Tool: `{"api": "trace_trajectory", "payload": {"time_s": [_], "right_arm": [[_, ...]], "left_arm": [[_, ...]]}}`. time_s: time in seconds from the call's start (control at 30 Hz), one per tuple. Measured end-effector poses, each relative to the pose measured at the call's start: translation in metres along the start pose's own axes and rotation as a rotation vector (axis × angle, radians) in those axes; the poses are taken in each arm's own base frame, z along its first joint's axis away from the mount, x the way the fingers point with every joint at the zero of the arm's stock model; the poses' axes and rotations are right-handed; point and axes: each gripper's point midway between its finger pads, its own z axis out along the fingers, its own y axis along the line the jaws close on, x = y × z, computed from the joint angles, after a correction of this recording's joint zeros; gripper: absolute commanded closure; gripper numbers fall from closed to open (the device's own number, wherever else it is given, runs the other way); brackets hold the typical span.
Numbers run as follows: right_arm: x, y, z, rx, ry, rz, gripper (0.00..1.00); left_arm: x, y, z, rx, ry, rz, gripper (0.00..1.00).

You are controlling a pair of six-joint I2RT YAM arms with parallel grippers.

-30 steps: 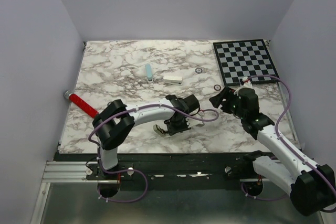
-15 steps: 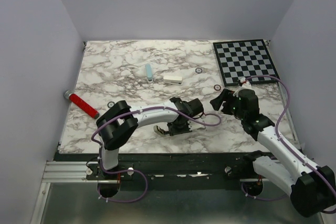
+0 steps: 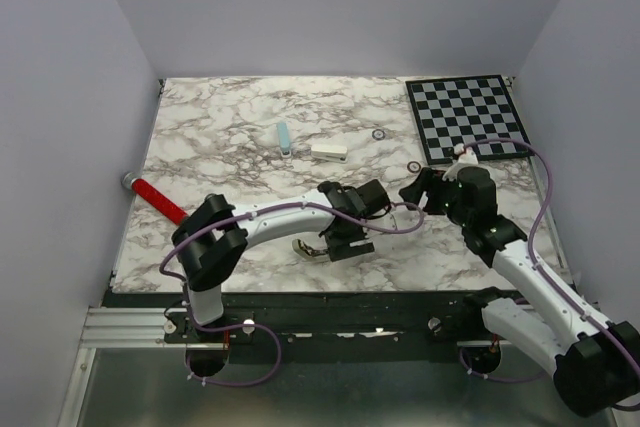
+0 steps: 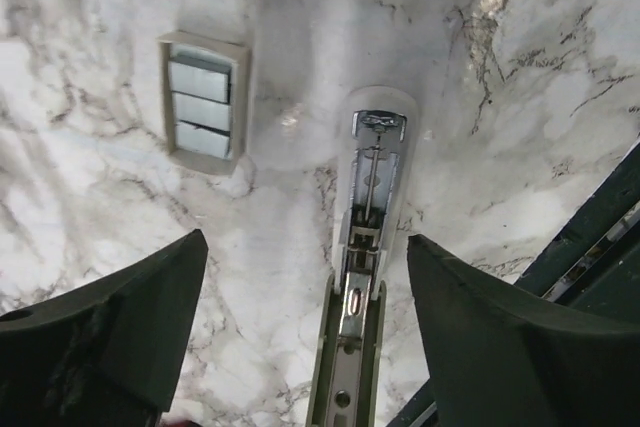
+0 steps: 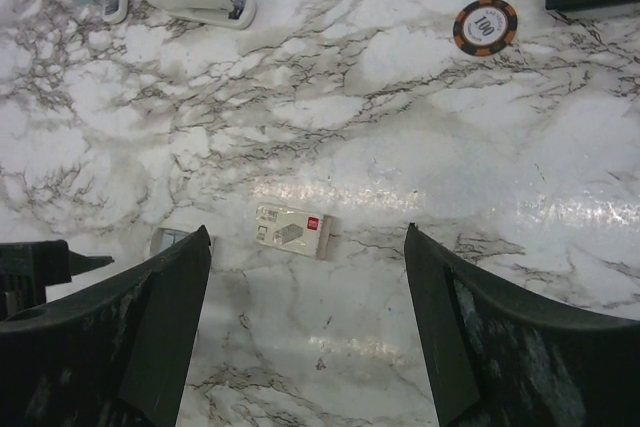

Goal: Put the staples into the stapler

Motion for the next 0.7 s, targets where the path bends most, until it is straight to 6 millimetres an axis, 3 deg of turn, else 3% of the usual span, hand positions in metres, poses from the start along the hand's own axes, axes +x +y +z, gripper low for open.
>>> {"api": "trace_trajectory", "payload": {"time_s": [0.2, 0.3, 0.5, 0.7], "right_arm": [[-0.010, 0.017, -0.005, -0.090, -0.007, -0.081, 0.14], [-0.009, 0.027, -0.006, -0.153, 0.009, -0.127, 0.14], [0.007, 0.052, 0.003, -0.279, 0.101, -0.243, 0.15], [0.046, 0.107, 0.014, -0.446, 0.263, -0.447, 0.16]], "left_arm": [[-0.023, 0.032, -0.042, -0.121, -0.203, -0.114, 0.01], [-0.018, 0.061, -0.071, -0.197, -0.333, -0.242, 0.01], [0.036, 0.126, -0.123, -0.366, -0.585, -0.631, 0.01], [0.104, 0.169, -0.164, -0.546, -0.799, -0.999, 0.01]]}}
